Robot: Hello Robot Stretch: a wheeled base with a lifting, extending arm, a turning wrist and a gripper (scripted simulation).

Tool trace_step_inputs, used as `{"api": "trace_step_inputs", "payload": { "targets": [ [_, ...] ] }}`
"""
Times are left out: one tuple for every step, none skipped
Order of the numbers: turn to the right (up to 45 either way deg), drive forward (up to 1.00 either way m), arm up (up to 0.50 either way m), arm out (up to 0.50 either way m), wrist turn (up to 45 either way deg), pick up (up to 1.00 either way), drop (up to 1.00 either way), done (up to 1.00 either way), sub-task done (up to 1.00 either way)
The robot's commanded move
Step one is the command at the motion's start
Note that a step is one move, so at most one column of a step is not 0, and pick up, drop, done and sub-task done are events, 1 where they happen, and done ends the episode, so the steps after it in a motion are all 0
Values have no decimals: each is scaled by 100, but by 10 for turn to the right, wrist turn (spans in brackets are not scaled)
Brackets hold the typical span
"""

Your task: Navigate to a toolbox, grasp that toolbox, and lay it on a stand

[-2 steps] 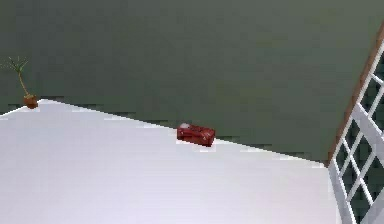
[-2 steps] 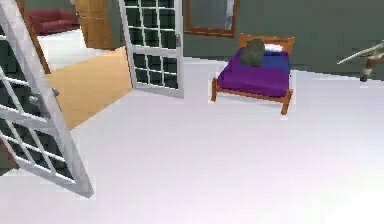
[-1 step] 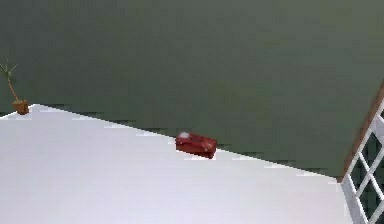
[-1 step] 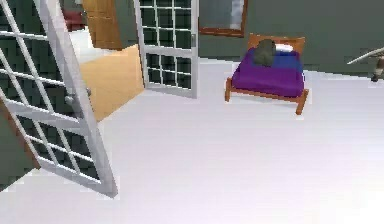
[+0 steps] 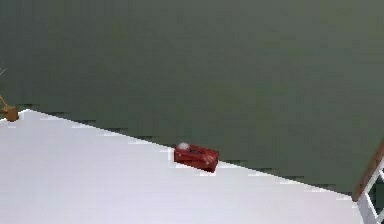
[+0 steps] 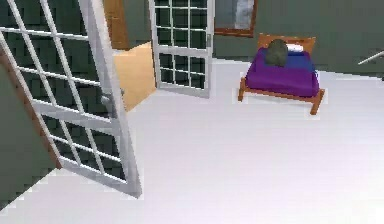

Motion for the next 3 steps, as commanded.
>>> {"api": "trace_step_inputs", "payload": {
  "targets": [
    [450, 0, 0, 0, 0, 0, 0, 0, 0],
    [210, 0, 0, 0, 0, 0, 0, 0, 0],
    [0, 10, 0, 0, 0, 0, 0, 0, 0]
  ]
}}
